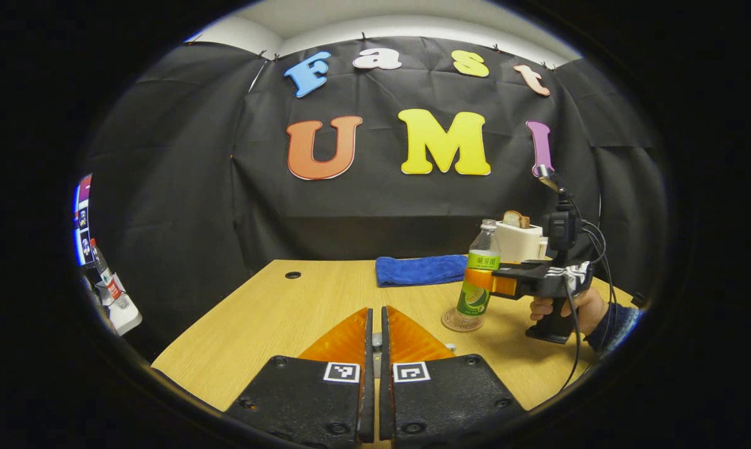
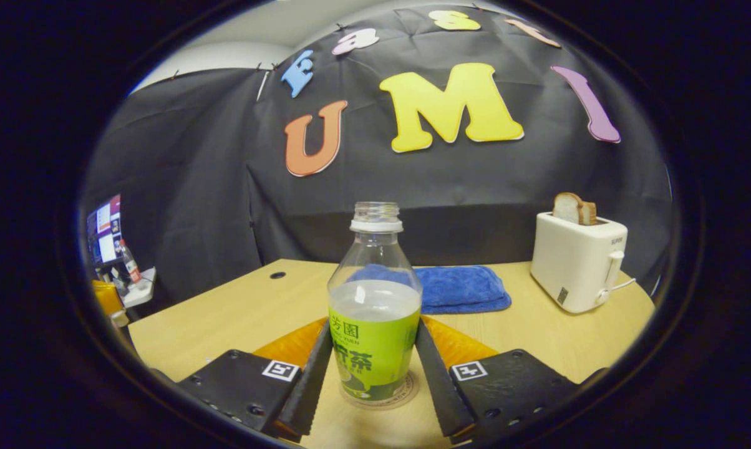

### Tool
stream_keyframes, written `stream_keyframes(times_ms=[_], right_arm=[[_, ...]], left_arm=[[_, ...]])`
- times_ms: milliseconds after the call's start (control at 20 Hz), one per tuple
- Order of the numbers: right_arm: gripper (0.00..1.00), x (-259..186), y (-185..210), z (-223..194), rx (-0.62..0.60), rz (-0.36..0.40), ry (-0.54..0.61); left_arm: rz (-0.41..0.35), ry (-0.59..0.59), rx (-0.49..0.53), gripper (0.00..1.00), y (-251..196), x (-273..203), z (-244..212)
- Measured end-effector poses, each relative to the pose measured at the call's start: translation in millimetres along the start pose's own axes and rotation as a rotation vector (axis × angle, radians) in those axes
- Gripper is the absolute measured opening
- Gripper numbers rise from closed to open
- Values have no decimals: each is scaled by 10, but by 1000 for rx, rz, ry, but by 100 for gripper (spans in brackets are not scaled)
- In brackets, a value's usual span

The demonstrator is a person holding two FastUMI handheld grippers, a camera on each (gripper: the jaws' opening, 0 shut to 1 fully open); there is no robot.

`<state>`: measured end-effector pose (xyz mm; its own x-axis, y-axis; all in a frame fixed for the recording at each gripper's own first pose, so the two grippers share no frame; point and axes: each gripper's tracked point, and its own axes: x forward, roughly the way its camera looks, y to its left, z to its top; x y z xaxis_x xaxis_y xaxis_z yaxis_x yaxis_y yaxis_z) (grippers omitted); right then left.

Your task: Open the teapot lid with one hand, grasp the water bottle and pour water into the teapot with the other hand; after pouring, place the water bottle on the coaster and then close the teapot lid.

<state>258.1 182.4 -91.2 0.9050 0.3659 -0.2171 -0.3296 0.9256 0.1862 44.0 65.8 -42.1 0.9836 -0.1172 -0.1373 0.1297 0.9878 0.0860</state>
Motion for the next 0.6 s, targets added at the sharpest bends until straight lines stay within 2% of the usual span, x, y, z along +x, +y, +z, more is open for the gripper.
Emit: stream_keyframes(times_ms=[450, 600], right_arm=[[74, 89, 40, -51, -52, -9, -15], [77, 60, 28, -50, -73, -24, -26]], left_arm=[[0, -2, -1, 5, 4, 21, -21], [-16, 4, -6, 5, -63, 29, -30]])
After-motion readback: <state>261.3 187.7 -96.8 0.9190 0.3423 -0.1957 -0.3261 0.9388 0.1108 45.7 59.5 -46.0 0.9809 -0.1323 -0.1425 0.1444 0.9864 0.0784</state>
